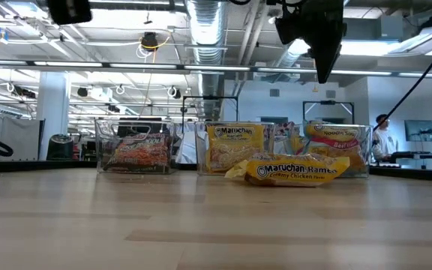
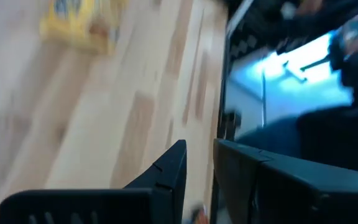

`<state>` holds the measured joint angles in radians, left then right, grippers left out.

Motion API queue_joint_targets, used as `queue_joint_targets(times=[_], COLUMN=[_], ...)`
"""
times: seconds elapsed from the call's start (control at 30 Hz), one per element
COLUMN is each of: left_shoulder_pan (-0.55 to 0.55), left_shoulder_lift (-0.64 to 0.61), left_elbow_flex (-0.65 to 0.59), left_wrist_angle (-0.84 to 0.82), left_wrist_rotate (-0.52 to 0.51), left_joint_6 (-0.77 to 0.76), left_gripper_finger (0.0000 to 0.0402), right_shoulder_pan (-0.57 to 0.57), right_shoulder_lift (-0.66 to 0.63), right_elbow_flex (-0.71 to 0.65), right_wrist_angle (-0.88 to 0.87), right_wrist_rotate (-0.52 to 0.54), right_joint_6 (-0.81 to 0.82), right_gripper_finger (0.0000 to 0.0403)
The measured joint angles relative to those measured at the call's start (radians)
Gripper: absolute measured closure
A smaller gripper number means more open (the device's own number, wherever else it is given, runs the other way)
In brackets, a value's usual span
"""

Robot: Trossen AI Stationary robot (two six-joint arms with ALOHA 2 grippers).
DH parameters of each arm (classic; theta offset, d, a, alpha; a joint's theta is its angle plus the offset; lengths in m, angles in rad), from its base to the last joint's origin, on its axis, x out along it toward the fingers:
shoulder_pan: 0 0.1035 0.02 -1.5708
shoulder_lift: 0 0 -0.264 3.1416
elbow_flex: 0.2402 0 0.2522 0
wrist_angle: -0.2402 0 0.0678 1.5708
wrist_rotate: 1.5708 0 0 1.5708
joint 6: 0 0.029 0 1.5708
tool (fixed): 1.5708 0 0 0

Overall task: Sort Maruchan noodles
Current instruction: Put the black noodle pack into the left transparent bin

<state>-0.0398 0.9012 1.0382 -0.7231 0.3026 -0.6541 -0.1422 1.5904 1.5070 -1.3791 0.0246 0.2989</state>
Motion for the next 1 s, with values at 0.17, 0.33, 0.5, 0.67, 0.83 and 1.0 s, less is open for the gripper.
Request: queue_joint_targets(times=[0.17, 0.33, 0.5, 0.67, 0.83, 1.0], left_shoulder_pan=[-0.092, -0.168, -0.218, -0.243, -0.275, -0.314], left_shoulder_lift=[0.000, 0.000, 0.002, 0.002, 0.008, 0.046], left_elbow_flex=[0.000, 0.000, 0.000, 0.000, 0.000, 0.000], left_wrist_angle=[-0.144, -0.200, -0.213, -0.216, -0.213, -0.212], left_wrist_rotate=[0.001, 0.015, 0.059, 0.091, 0.081, 0.070], left_joint_6=[-0.109, -0.224, -0.318, -0.392, -0.427, -0.490], left_gripper_finger=[0.0335, 0.0335, 0.0335, 0.0331, 0.0307, 0.0266], right_shoulder_pan=[0.006, 0.006, 0.006, 0.006, 0.008, 0.032], right_shoulder_lift=[-0.007, -0.006, -0.006, -0.006, -0.006, -0.006], right_elbow_flex=[-0.001, -0.001, -0.001, -0.001, -0.001, -0.001], right_wrist_angle=[0.006, 0.007, 0.007, 0.021, 0.029, 0.033], right_wrist_rotate=[0.000, -0.001, -0.001, -0.002, -0.002, -0.002], right_joint_6=[0.000, 0.016, 0.016, 0.018, 0.018, 0.017], right_gripper_finger=[0.0310, 0.0310, 0.0310, 0.0310, 0.0310, 0.0310])
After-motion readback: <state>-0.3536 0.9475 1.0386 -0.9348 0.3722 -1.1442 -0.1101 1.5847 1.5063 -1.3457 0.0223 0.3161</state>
